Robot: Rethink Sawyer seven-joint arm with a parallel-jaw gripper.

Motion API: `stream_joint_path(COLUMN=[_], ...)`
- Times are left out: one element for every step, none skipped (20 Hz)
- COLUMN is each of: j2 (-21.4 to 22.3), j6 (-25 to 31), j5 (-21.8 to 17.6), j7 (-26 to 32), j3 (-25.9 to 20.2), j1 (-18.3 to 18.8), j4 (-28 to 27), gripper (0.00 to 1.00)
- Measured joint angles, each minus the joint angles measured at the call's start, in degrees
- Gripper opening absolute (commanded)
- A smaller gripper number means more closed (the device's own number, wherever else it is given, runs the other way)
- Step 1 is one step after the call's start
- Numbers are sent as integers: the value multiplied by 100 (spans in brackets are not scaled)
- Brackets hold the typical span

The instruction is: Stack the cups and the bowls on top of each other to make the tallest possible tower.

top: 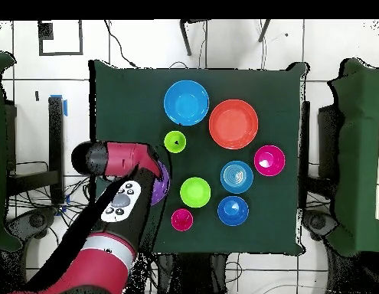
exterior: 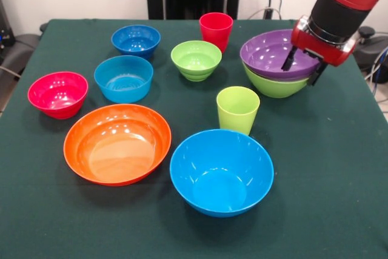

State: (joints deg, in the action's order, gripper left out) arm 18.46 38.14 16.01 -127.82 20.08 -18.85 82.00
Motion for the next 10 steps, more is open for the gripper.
stream_joint_path(j2=[8, 22, 41, 58, 104, 111, 133, 155, 199, 227], j6=[0, 0, 2, 11, 68, 83, 140, 198, 312, 377], j5=[0, 0, -1, -1, 0, 0, -1, -1, -1, -1], j7=[0, 0, 0, 0, 0, 0, 0, 0, 0, 0], j3=[-2, -5, -4, -4, -4, -4, -5, -5, -4, -3], j1=[-1, 0, 1, 2, 14, 17, 29, 41, 67, 84], j4=[0, 0, 0, 0, -1, -2, -1, -1, 0, -1], gripper=[100, 100, 100, 100, 100, 100, 100, 100, 100, 100])
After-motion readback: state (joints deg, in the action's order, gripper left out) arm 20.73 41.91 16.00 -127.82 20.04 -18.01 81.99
